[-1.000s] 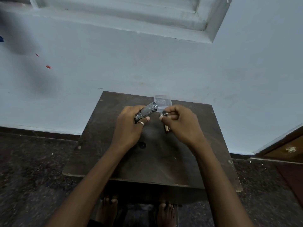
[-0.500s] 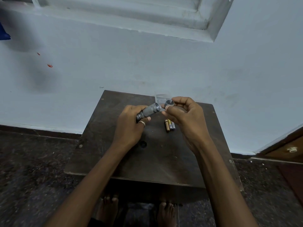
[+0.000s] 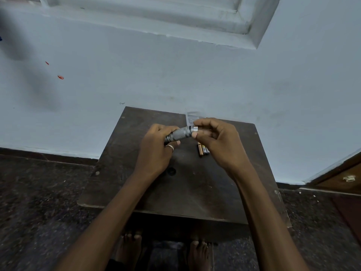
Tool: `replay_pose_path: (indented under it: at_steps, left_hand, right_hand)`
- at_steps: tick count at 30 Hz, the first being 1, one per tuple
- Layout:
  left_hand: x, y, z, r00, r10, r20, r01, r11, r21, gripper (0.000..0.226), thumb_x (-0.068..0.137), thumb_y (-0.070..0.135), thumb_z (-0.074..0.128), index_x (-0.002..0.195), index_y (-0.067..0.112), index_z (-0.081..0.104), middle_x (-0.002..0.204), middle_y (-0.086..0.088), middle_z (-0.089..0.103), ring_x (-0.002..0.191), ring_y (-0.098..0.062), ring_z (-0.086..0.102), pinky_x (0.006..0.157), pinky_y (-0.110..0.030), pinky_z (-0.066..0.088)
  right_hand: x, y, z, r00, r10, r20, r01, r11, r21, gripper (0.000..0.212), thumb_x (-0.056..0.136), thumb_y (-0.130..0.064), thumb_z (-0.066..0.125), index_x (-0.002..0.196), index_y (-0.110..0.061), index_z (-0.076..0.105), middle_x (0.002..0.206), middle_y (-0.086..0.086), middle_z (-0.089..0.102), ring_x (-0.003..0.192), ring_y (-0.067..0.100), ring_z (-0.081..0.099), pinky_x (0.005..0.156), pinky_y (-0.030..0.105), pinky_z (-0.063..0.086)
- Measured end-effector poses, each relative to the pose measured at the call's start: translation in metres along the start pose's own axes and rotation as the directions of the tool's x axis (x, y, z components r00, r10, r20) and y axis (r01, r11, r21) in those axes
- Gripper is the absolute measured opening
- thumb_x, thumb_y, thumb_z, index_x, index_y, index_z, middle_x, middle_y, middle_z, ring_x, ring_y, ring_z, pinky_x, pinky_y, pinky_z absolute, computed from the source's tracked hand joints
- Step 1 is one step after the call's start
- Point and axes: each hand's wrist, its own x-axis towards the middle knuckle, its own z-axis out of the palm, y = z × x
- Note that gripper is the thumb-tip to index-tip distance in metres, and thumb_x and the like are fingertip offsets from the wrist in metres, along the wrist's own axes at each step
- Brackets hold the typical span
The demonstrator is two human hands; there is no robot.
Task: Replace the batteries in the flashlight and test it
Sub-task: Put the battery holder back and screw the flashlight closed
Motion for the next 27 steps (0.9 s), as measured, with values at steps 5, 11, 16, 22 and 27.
replay_pose_path:
  at_steps: [5,11,16,22,27]
  left_hand:
    - [-0.0001,-0.0005,-0.0001,1.000,0.013,-0.002,-0.013,1.000,0.017,0.037,0.083,0.013,0.074,0.118,0.024,0.070,0.102,0.001,0.057,0.086,-0.008,0.051,0.070,-0.008,0.033]
    - [0.0002,-0.0019,0.0004,0.999,0.032,-0.009,-0.032,0.999,0.034,0.038,0.083,0.012,0.074,0.120,0.022,0.069,0.101,0.006,0.051,0.087,-0.007,0.050,0.071,-0.002,0.031]
    - [-0.0002,-0.0041,0.0001,0.998,0.054,-0.012,-0.054,0.998,0.037,0.038,0.083,0.010,0.074,0.118,0.022,0.070,0.100,0.006,0.051,0.087,-0.010,0.052,0.074,-0.007,0.033]
    - [-0.0002,-0.0064,-0.0006,0.997,0.072,-0.017,-0.072,0.997,0.019,0.040,0.080,0.007,0.075,0.116,0.024,0.071,0.100,0.004,0.053,0.088,-0.015,0.055,0.077,-0.022,0.040]
    - [0.0004,-0.0063,-0.0003,0.995,0.090,-0.031,-0.089,0.996,0.011,0.041,0.080,0.005,0.075,0.116,0.023,0.071,0.099,0.004,0.052,0.088,-0.015,0.055,0.078,-0.024,0.042]
  right_hand:
    - [-0.0004,0.0007,-0.0012,1.000,0.004,0.025,-0.002,0.998,-0.057,0.034,0.085,-0.007,0.075,0.118,-0.018,0.074,0.107,-0.002,0.077,0.099,0.006,0.072,0.096,0.037,0.057]
    - [-0.0013,-0.0023,-0.0034,0.999,-0.021,0.032,0.023,0.995,-0.094,0.036,0.085,-0.008,0.077,0.120,-0.019,0.074,0.110,-0.003,0.077,0.100,0.003,0.072,0.098,0.030,0.056]
    - [-0.0025,-0.0020,-0.0054,0.998,-0.022,0.052,0.028,0.993,-0.117,0.035,0.086,-0.010,0.076,0.120,-0.019,0.074,0.109,-0.003,0.077,0.097,0.002,0.072,0.094,0.024,0.056]
    - [-0.0012,-0.0003,-0.0057,0.997,0.000,0.072,0.008,0.992,-0.123,0.033,0.086,-0.012,0.077,0.118,-0.019,0.074,0.099,-0.005,0.077,0.087,0.002,0.072,0.083,0.017,0.056]
    - [-0.0010,0.0015,-0.0065,0.998,0.006,0.067,0.001,0.995,-0.103,0.030,0.086,-0.014,0.078,0.116,-0.019,0.076,0.094,-0.005,0.077,0.084,0.003,0.072,0.082,0.019,0.056]
